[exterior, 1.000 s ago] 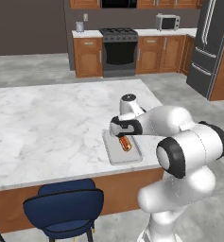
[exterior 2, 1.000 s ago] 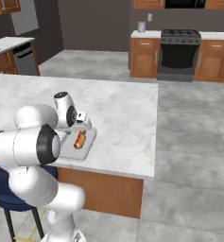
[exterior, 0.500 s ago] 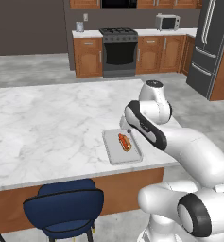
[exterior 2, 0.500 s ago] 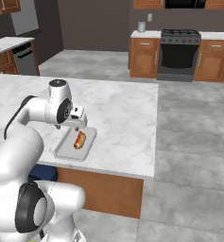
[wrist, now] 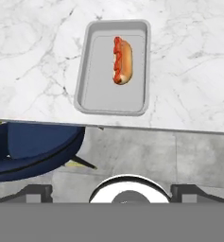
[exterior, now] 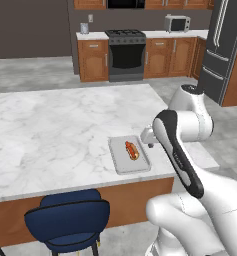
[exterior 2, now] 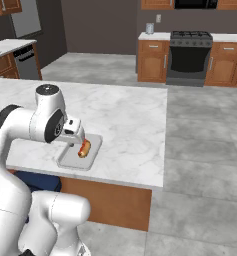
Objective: Place one cooked food and one vegetable from the large plate to each tupperware container.
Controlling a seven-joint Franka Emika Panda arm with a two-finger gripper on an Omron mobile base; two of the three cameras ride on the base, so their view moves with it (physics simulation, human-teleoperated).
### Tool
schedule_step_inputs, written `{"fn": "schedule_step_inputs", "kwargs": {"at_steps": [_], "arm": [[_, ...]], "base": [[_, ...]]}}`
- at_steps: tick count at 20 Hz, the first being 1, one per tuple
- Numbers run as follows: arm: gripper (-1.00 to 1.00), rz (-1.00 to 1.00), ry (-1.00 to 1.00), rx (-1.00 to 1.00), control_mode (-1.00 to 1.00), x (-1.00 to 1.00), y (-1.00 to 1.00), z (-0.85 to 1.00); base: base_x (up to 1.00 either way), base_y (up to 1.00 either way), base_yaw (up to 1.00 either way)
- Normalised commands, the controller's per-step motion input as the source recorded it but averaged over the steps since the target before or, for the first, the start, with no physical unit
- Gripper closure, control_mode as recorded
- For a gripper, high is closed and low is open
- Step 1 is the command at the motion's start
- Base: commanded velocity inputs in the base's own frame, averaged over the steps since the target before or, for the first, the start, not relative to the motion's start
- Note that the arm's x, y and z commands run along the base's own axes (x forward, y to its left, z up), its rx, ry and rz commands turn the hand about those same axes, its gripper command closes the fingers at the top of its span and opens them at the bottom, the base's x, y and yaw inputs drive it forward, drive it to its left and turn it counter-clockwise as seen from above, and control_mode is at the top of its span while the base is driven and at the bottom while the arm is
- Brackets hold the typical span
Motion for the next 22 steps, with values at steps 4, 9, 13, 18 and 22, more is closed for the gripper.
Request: {"fn": "schedule_step_inputs", "kwargs": {"at_steps": [4, 9, 13, 18, 22], "arm": [[-1.00, 0.00, 0.06, -0.17, -1.00, -0.44, 0.00, 0.03], [-1.00, 0.00, 0.07, -0.09, -1.00, -0.01, 0.00, -0.02], [-1.00, 0.00, -0.01, 0.00, -1.00, 0.00, 0.00, 0.00], [-1.00, 0.00, 0.00, 0.00, -1.00, 0.00, 0.00, 0.00], [-1.00, 0.00, 0.00, 0.00, 1.00, -0.02, 0.00, 0.00]], "base": [[0.00, 0.00, 0.00], [0.00, 0.00, 0.00], [0.00, 0.00, 0.00], [0.00, 0.00, 0.00], [-0.03, 0.00, 0.00]]}}
